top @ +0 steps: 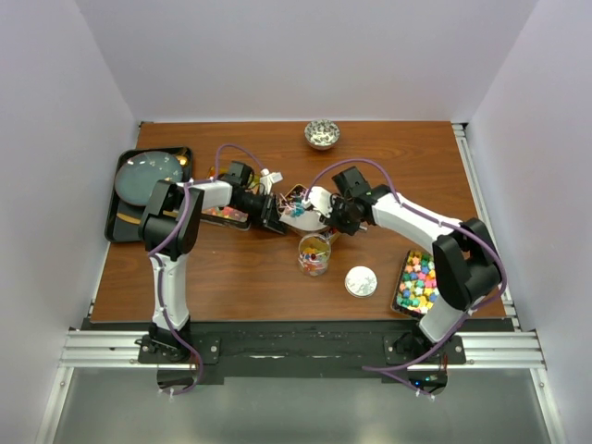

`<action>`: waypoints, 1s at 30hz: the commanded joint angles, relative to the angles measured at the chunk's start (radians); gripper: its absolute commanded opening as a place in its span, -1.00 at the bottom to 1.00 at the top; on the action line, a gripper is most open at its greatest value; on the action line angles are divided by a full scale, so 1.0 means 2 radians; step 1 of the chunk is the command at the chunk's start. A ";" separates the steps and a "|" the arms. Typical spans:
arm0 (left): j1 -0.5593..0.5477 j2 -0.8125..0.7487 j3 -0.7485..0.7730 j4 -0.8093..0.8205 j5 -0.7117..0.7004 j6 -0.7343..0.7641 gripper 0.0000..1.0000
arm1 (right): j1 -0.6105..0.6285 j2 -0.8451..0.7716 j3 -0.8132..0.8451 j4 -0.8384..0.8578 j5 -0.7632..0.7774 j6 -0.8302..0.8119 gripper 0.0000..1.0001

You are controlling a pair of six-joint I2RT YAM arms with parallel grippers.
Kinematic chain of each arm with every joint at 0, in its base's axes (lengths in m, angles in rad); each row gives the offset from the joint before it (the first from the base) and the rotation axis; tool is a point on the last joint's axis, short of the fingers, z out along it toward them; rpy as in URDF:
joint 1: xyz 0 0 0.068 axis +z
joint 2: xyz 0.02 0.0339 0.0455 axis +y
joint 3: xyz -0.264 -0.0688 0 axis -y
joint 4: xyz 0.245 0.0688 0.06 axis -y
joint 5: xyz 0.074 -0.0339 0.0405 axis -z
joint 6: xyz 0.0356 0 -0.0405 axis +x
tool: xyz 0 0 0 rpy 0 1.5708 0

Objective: Pack the candies
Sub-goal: Scoop the fake candies from the storage box.

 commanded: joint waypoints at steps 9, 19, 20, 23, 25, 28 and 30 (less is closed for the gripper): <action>0.005 -0.028 -0.004 -0.040 0.027 0.057 -0.64 | -0.016 -0.031 -0.085 0.168 -0.006 0.020 -1.00; 0.009 -0.092 -0.011 -0.104 0.063 0.142 -0.33 | -0.055 -0.064 -0.144 0.256 -0.047 0.046 -1.00; 0.009 -0.094 -0.012 -0.109 0.064 0.148 -0.30 | -0.057 -0.071 -0.149 0.263 -0.045 0.052 -1.00; 0.009 -0.102 -0.021 -0.116 0.058 0.158 -0.27 | -0.063 -0.099 -0.174 0.293 -0.047 0.064 -1.00; 0.008 -0.105 -0.023 -0.113 0.055 0.158 -0.27 | -0.064 -0.108 -0.178 0.300 -0.050 0.074 -1.00; 0.009 -0.109 -0.018 -0.115 0.048 0.160 -0.25 | -0.066 -0.110 -0.171 0.306 -0.053 0.079 -1.00; 0.009 -0.112 -0.014 -0.119 0.037 0.161 -0.24 | -0.065 -0.109 -0.156 0.295 -0.044 0.075 -1.00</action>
